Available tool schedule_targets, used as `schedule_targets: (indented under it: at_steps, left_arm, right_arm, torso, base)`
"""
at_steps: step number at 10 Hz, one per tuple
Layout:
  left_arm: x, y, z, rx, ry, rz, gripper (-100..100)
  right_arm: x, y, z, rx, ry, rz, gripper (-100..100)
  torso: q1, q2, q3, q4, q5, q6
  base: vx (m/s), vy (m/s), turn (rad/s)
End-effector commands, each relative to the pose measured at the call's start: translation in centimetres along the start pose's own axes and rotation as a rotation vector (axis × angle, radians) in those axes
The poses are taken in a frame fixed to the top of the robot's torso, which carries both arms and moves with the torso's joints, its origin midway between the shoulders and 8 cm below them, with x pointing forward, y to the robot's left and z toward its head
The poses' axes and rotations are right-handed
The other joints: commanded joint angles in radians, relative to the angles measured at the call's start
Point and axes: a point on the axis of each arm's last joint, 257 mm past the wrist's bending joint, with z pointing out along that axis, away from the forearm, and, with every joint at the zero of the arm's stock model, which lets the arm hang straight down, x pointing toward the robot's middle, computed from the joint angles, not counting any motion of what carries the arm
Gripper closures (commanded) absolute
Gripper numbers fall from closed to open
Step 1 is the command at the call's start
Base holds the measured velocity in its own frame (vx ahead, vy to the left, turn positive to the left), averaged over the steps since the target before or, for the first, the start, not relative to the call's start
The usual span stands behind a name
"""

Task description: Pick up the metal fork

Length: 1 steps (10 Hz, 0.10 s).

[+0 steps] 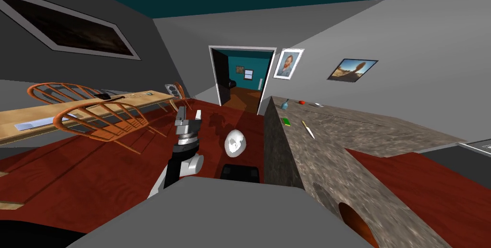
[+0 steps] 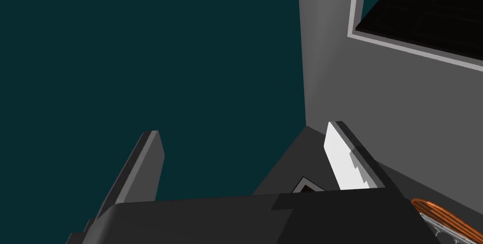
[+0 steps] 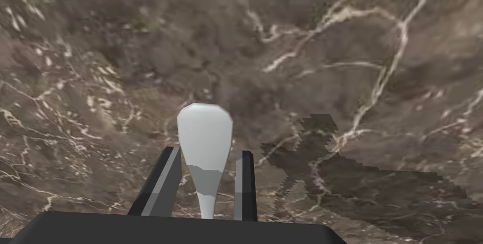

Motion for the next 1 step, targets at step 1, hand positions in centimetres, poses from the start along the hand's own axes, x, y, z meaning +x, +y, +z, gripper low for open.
schedule_targets:
  at_steps: [1]
  left_arm:
    - [0.0, 0.0, 0.0, 0.0, 0.0, 0.0, 0]
  right_arm:
    - [0.0, 0.0, 0.0, 0.0, 0.0, 0.0, 0]
  torso:
    - [0.0, 0.0, 0.0, 0.0, 0.0, 0.0]
  base:
    - [0.007, -0.002, 0.005]
